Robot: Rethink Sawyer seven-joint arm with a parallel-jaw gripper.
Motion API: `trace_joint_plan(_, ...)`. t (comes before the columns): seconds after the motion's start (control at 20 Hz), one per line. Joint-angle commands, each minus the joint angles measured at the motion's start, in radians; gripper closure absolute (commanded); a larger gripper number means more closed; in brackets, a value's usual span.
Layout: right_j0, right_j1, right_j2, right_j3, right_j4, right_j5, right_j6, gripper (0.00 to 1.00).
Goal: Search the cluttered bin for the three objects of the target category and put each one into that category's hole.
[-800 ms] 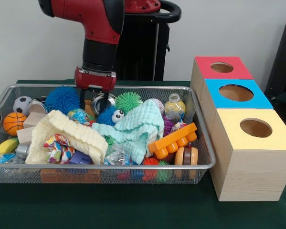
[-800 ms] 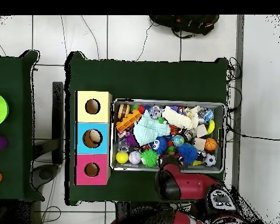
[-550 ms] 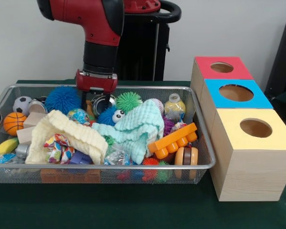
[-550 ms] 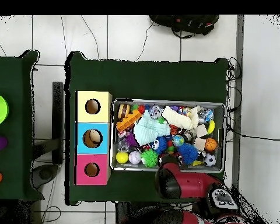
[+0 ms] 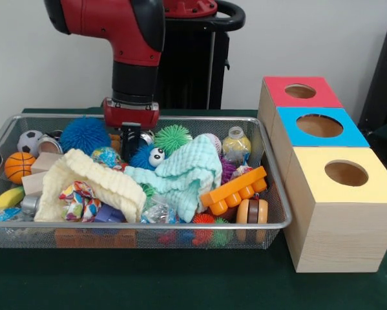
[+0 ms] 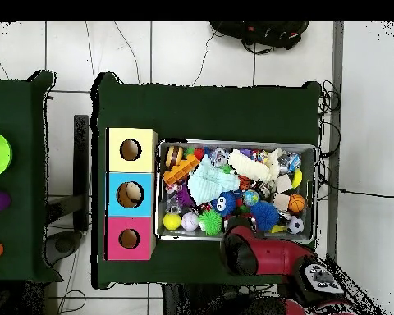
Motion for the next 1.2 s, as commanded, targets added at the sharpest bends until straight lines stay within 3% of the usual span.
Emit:
trace_joint_plan(0.05, -0.044, 0.139, 0.102, -0.001, -0.01, 0.239, 0.058, 1.0)
trace_joint_plan(0.4, -0.043, 0.133, 0.102, 0.001, 0.007, 0.296, 0.051, 1.0)
trace_joint_plan(0.7, 0.01, 0.037, 0.016, 0.02, -0.037, 0.252, 0.044, 1.0)
trace_joint_plan(0.9, -0.013, -0.034, -0.034, 0.088, -0.093, 0.233, 0.023, 1.0)
trace_joint_plan(1.2, -0.033, -0.012, -0.025, 0.083, -0.108, 0.256, 0.024, 1.0)
